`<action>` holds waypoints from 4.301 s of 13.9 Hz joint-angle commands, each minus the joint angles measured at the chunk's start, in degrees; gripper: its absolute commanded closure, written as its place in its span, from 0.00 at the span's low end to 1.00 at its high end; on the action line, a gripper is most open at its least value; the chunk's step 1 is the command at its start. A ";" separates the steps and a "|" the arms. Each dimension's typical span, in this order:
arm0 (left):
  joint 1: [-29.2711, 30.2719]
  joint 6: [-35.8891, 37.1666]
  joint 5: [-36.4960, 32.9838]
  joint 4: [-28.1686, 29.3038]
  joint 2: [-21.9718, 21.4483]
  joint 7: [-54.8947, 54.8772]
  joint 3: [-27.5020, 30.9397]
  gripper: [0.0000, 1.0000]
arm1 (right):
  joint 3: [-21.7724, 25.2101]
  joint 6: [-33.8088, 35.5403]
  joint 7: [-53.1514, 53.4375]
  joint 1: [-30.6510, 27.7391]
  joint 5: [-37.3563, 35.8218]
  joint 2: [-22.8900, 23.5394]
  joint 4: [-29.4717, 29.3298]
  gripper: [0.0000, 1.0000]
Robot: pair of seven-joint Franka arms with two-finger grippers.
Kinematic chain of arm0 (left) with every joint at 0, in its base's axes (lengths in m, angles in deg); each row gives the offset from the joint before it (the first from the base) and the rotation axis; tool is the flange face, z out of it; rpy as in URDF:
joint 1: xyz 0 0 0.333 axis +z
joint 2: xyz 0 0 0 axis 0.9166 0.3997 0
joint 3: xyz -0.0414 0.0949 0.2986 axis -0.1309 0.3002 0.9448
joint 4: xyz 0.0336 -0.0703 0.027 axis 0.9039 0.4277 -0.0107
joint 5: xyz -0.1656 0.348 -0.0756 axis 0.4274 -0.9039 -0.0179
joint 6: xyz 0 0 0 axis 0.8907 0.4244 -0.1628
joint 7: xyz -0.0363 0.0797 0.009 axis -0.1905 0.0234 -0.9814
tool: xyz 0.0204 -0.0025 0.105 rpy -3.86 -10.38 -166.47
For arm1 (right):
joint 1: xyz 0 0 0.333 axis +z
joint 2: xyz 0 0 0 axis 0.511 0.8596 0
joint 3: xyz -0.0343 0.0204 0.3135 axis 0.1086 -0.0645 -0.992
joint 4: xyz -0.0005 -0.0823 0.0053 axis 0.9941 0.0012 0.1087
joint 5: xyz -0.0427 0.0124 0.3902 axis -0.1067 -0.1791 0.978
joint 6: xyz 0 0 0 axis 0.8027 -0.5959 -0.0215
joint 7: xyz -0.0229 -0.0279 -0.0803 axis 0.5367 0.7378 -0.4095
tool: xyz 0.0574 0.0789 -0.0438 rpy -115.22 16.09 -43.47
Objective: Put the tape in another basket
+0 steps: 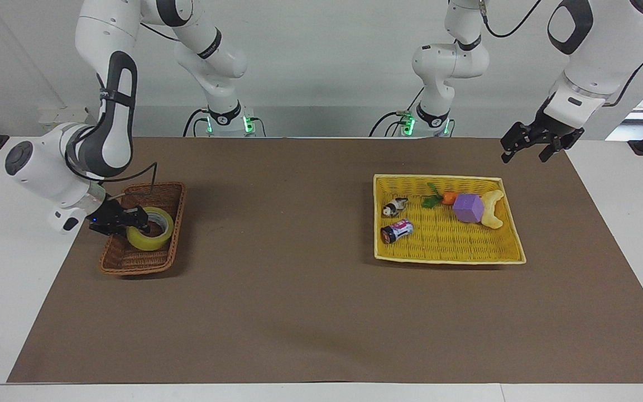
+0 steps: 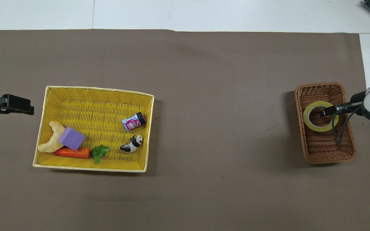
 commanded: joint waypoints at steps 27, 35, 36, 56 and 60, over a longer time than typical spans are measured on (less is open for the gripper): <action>0.11 1.05 -0.55 -0.27 -0.32 0.26 0.45 0.00 | 0.45 9.99 42.69 15.46 -9.95 -20.94 -5.39 0.00; 0.11 0.96 -0.47 -0.27 -0.40 0.26 0.45 0.00 | -0.07 19.39 42.34 13.79 -13.73 -23.48 -11.72 0.00; 0.11 1.05 -0.55 -0.27 -0.32 0.26 0.45 0.00 | -0.07 22.01 42.17 13.79 -13.38 -23.67 -11.72 0.00; 0.11 1.05 -0.55 -0.27 -0.32 0.26 0.45 0.00 | -0.43 29.08 49.02 19.50 -12.15 -27.10 -11.88 0.00; 0.02 1.05 -0.55 -0.27 -0.32 0.26 0.54 0.00 | 0.54 24.61 48.50 15.65 -12.24 -26.75 -14.18 0.00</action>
